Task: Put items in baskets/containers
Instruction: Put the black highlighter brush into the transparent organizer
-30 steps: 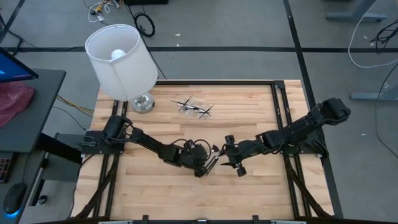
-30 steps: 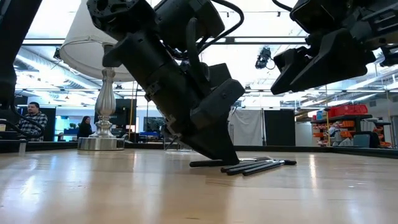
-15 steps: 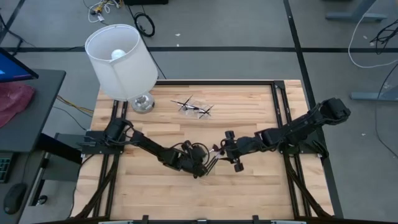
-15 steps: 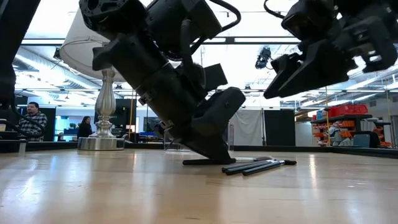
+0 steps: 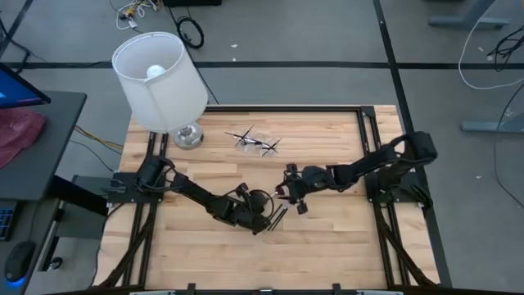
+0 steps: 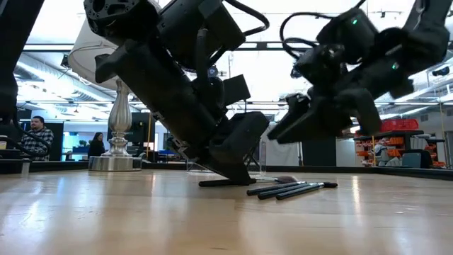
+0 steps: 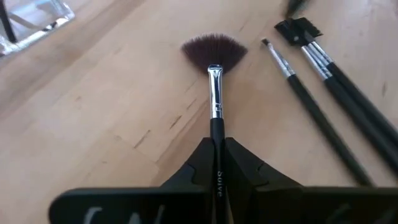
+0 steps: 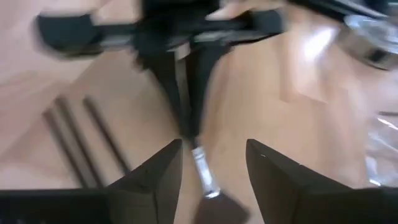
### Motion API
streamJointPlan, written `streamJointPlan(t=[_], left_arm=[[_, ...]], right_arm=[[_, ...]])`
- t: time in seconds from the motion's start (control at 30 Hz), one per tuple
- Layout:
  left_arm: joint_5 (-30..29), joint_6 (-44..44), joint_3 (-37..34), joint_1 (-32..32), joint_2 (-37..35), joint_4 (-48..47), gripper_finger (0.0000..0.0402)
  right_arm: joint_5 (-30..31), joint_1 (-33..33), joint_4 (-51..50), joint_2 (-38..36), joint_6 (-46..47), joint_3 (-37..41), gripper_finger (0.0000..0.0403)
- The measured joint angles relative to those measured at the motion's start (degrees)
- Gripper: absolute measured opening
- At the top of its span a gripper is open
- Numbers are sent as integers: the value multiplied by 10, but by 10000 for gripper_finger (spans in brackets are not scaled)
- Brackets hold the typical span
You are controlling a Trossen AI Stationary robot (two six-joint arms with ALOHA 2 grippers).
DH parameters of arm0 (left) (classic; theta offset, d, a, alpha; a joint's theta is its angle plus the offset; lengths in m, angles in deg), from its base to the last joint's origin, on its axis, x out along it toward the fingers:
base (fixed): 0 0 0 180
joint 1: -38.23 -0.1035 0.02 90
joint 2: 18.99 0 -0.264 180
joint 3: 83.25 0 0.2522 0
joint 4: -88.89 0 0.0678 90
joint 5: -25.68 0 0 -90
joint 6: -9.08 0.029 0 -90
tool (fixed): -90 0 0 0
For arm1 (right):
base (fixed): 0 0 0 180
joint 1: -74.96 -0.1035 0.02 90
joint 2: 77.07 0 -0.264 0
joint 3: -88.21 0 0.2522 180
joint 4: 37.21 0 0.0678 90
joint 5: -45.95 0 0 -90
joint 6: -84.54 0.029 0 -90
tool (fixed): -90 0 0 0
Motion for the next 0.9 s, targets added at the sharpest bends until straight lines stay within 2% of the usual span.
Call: streamJointPlan(t=[0.07, 0.17, 0.43, 0.73, 0.9], left_arm=[[-3, 9, 0, 0, -1, 2, 17], [-5, 14, 0, 0, -4, 2, 18], [-16, 46, 1, -1, -25, 31, 19], [-13, 68, 1, -4, -27, 52, 20], [-18, 70, 1, -3, -27, 53, 22]], right_arm=[[-22, 7, 6, 23, -47, 0, 181], [-24, 11, 16, 45, -95, 1, 181], [-43, 38, 88, 95, -102, -3, 181], [-74, 51, 69, 98, -109, -27, 179], [-74, 51, 48, 98, -122, -27, 154]])
